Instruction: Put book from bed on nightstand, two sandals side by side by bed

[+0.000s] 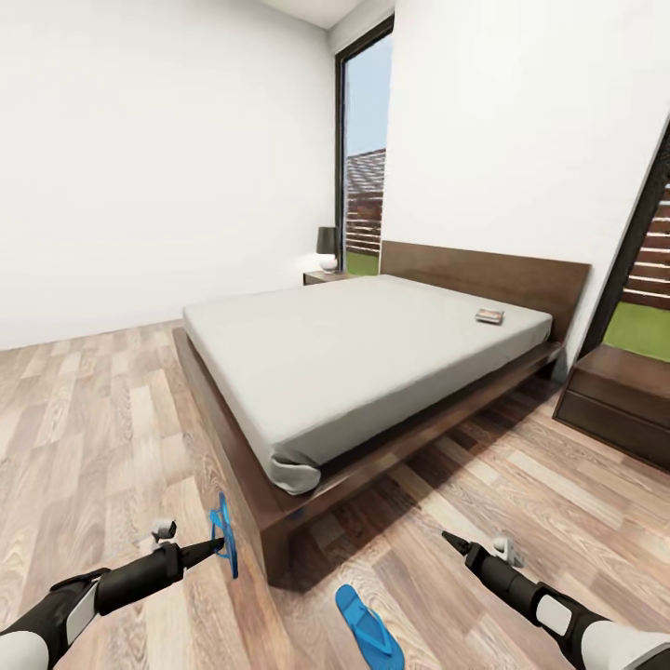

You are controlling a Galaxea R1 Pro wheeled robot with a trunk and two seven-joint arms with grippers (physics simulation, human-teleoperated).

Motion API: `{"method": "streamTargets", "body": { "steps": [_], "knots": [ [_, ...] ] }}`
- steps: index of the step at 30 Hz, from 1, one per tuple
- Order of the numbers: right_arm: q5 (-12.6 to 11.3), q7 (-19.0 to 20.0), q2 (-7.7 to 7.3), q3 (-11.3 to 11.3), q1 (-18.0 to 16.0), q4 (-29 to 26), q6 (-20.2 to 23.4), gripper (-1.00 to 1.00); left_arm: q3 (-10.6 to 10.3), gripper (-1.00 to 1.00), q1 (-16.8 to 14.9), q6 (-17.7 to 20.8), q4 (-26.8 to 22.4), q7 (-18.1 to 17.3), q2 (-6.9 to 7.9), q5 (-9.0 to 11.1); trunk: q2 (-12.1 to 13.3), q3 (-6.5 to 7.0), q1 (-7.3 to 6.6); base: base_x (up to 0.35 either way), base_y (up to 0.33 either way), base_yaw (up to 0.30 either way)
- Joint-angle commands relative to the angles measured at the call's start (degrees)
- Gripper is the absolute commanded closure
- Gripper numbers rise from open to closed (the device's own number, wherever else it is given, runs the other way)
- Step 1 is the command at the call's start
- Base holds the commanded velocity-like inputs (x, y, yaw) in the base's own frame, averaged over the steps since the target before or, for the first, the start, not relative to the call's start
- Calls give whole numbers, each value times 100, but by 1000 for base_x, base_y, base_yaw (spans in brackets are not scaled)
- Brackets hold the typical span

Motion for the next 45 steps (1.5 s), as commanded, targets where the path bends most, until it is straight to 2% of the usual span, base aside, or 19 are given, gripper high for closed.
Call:
{"method": "streamTargets", "body": {
  "steps": [1, 30, 45],
  "knots": [
    [-60, 35, 2, 30, -9, 18, 44, -100, -11, 100, -1, 60, -1, -19, 3, 22, -3, -6, -1, 0, 0, -218],
    [-60, 35, 3, 31, -9, 18, 45, -100, -11, 100, -1, 60, -1, -33, 0, 23, -3, -6, -1, 0, 0, -209],
    [-60, 26, 3, 31, -9, 18, 45, -100, -11, 100, -1, 60, -1, -33, 6, 22, -3, -6, -1, -84, 102, -26]
  ]
}}
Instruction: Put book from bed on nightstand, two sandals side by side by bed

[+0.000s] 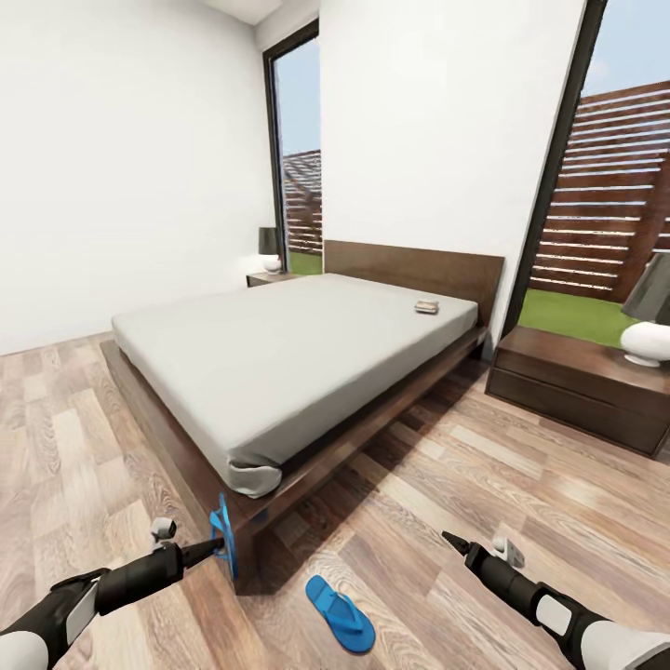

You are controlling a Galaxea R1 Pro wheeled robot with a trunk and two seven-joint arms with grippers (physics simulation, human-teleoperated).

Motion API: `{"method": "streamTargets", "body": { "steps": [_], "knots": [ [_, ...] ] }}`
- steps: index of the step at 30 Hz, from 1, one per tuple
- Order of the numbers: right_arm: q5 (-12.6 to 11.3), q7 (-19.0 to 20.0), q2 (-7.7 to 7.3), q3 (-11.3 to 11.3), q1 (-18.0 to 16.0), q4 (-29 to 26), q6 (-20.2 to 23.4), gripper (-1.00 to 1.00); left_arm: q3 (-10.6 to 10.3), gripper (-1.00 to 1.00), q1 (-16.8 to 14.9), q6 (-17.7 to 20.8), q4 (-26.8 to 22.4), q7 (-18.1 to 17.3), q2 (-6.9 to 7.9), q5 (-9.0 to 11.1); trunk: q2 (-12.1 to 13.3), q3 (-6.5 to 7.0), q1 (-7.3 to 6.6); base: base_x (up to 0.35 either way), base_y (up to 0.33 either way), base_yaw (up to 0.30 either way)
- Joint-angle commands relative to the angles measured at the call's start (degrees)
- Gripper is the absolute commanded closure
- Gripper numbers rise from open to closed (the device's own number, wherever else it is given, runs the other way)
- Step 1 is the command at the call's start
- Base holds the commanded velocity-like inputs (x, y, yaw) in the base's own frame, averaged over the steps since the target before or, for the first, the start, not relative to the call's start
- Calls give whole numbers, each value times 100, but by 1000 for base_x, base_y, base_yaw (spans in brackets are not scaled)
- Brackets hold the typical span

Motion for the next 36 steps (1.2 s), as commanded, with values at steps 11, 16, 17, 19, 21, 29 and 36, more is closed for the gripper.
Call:
{"method": "streamTargets", "body": {
  "steps": [11, 16, 17, 19, 21, 29, 36],
  "knots": [
    [-64, 38, 1, 30, -9, 19, 43, -100, -9, 100, -2, 11, 1, -14, 1, 21, -3, -6, -3, -33, 34, 0],
    [-68, 38, 1, 23, -9, 19, 43, -100, -27, 100, -2, -290, 1, -174, -14, 9, -3, -6, -3, -1, 1, 0],
    [-68, 38, 1, 23, -9, 19, 43, -100, -29, 100, -2, -340, 1, -204, -16, 8, -3, -6, -3, 0, 0, 0],
    [-68, 38, 1, 23, -9, 19, 43, -100, -33, 100, -2, -497, 1, -274, -29, 1, -3, -6, -3, 0, 0, 0],
    [-68, 38, 1, 22, -9, 19, 43, -100, -34, 100, -2, -556, 1, -298, -44, -1, -3, -6, -3, 0, 0, 0],
    [-68, 45, 1, 25, -9, 19, 43, -100, -36, 100, -2, -614, 1, -321, -60, -4, -3, -6, -3, 0, 0, -30],
    [-68, 47, 1, 24, -9, 19, 43, -100, -36, 100, -2, -616, 1, -322, -60, -4, -3, -6, -3, 0, 0, -193]
  ]
}}
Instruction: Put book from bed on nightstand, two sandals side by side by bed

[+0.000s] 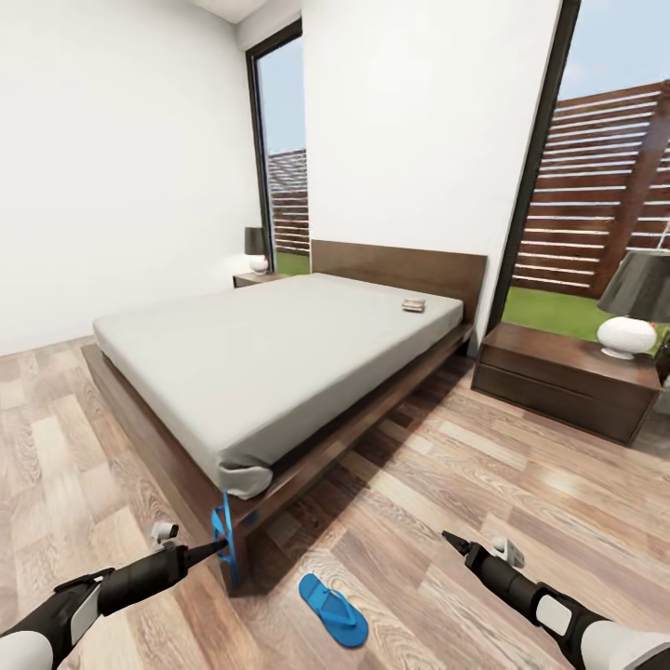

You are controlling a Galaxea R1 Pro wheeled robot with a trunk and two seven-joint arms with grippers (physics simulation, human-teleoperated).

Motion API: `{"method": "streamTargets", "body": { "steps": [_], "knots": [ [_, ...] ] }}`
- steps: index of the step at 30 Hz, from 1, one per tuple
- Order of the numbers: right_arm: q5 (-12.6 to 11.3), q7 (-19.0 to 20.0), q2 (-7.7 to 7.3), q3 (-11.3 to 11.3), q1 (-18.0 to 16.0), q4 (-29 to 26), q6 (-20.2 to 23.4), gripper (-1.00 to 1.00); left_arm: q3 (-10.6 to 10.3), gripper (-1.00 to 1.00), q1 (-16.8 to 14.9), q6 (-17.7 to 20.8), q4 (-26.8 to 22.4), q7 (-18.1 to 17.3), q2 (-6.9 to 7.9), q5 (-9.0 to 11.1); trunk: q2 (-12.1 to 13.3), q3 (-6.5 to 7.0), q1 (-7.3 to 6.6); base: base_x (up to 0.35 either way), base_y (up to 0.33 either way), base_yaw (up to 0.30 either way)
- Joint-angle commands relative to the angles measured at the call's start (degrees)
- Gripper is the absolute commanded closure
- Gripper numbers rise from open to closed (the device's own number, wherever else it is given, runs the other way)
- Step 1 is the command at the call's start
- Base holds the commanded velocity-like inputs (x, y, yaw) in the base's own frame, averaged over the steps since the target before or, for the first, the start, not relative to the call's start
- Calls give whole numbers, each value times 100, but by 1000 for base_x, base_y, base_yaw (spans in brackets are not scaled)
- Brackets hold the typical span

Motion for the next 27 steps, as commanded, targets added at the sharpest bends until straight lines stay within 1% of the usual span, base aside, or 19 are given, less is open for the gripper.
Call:
{"method": "streamTargets", "body": {
  "steps": [1, 27],
  "knots": [
    [-60, 35, 2, 32, -9, 18, 43, -100, -10, 100, -1, 60, -1, -19, 1, 18, -3, -6, -1, 0, 0, -226],
    [-54, 36, 2, 35, -9, 18, 43, -100, -10, 100, -1, 59, 25, -12, 3, 18, -3, -6, -1, 0, 0, -223]
  ]
}}
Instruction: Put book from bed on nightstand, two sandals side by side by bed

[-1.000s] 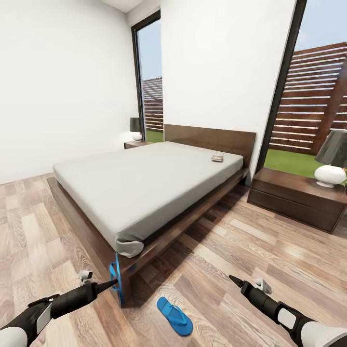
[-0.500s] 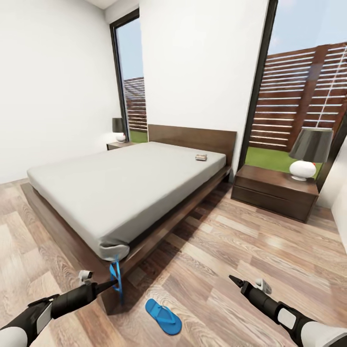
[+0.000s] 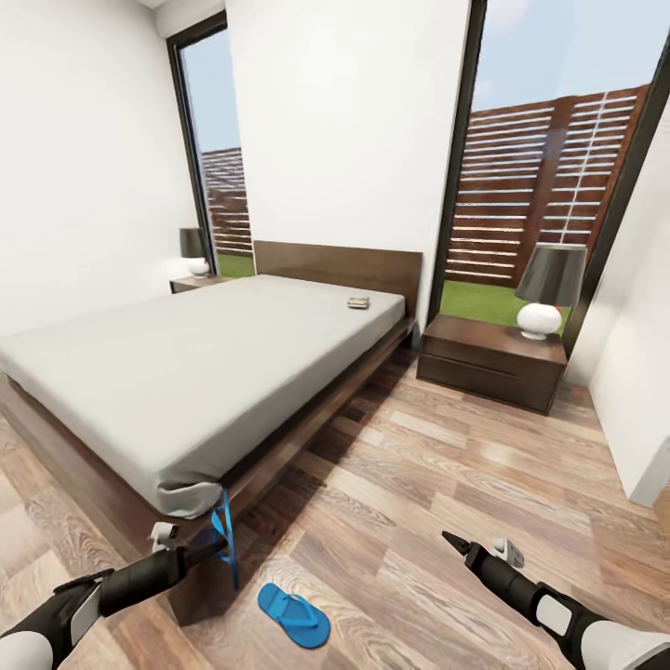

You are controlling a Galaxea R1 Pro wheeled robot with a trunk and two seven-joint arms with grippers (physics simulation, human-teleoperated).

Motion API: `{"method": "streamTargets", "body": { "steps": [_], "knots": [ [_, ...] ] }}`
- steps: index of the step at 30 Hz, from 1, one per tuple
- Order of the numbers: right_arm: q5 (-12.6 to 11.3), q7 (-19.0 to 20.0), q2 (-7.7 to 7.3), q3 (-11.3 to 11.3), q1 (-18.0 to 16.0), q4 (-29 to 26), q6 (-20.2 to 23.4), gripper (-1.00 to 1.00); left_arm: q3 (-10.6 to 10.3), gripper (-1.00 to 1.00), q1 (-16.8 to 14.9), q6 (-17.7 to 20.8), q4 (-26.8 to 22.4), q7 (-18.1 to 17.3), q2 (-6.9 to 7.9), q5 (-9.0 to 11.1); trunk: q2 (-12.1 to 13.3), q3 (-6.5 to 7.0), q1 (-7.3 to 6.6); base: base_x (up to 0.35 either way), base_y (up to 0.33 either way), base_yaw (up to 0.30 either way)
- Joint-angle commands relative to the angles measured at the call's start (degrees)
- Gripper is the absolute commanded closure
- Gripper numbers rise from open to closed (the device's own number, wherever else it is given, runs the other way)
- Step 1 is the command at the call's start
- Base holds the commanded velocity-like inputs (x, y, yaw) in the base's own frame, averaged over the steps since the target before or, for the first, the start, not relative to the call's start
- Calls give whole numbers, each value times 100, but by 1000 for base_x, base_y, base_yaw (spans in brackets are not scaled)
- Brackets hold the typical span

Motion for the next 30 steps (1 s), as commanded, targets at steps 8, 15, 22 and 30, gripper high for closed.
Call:
{"method": "streamTargets", "body": {
  "steps": [8, 15, 22, 30],
  "knots": [
    [-62, 24, 7, 32, -9, 18, 58, -100, -9, 100, -1, 62, 0, -20, 3, 18, -3, -6, -1, 0, 0, -122],
    [-66, 23, 19, 32, -9, 18, 58, -100, -9, 100, -1, 62, 0, -20, 0, 18, -3, -6, -1, 0, 0, -7],
    [-66, 39, 20, 32, -9, 18, 46, -100, -9, 100, -1, 62, 0, -16, 0, 18, -3, -6, -1, 0, 0, -33],
    [-66, 43, 20, 32, -9, 18, 44, -100, -9, 100, -1, 61, 1, -12, -4, 18, -3, -6, -1, 0, 0, -231]
  ]
}}
